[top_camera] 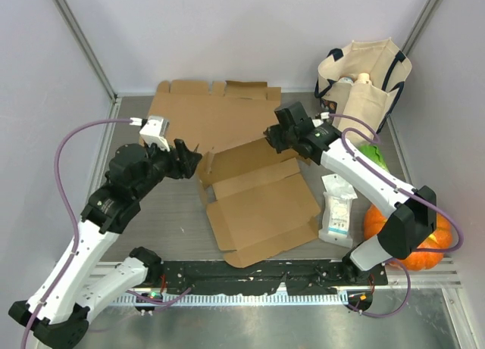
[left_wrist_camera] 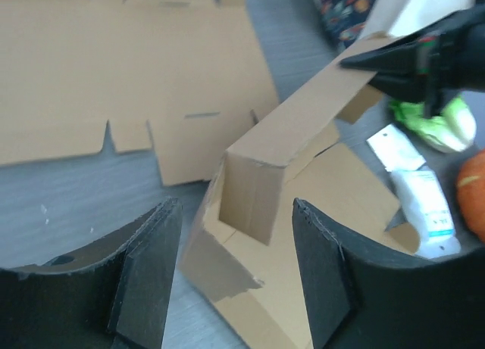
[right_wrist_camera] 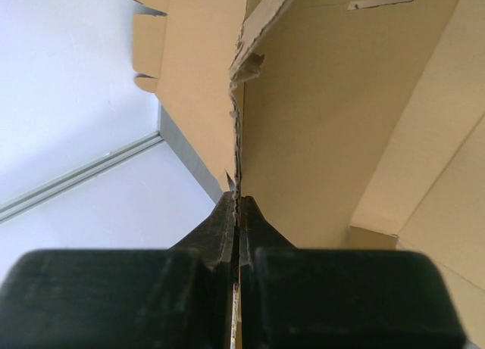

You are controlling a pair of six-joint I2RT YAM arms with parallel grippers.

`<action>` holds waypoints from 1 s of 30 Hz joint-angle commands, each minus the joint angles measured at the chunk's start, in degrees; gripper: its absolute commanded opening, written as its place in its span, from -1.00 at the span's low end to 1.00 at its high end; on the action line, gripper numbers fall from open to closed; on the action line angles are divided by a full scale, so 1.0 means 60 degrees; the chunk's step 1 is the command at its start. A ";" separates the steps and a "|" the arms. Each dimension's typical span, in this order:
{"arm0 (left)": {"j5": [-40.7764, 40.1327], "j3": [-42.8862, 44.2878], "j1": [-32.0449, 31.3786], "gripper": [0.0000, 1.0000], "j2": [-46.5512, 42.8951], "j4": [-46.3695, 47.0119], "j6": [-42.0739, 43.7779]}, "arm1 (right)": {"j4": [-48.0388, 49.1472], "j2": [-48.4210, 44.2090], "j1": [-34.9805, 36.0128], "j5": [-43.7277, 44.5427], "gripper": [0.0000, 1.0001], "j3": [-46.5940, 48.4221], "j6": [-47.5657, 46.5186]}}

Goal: Fold the paper box

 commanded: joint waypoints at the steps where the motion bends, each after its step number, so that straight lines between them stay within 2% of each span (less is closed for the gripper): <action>1: -0.1455 -0.0432 0.0024 0.23 -0.0302 0.0431 -0.1390 | 0.1383 -0.0110 0.0304 0.1025 -0.99 -0.0106 -0.0197; 9: -0.2814 0.0431 0.0038 0.00 0.0546 -0.0183 -0.1684 | 0.1780 0.0579 0.0861 0.2518 -0.99 0.0435 -0.0387; 15: -0.2919 0.0681 0.0111 -0.11 0.1060 -0.0462 -0.1874 | 0.2233 0.1194 0.1095 0.2871 -0.99 0.0715 -0.0431; 20: -0.3168 0.0623 0.0258 -0.27 0.1221 -0.0784 -0.1625 | 0.3390 0.1430 0.1096 0.2974 -0.99 0.0436 -0.0578; 30: -0.2876 0.0755 0.0726 -0.24 0.1500 -0.0726 -0.1420 | 0.3787 0.2059 0.1052 0.3048 -0.99 0.0934 -0.0329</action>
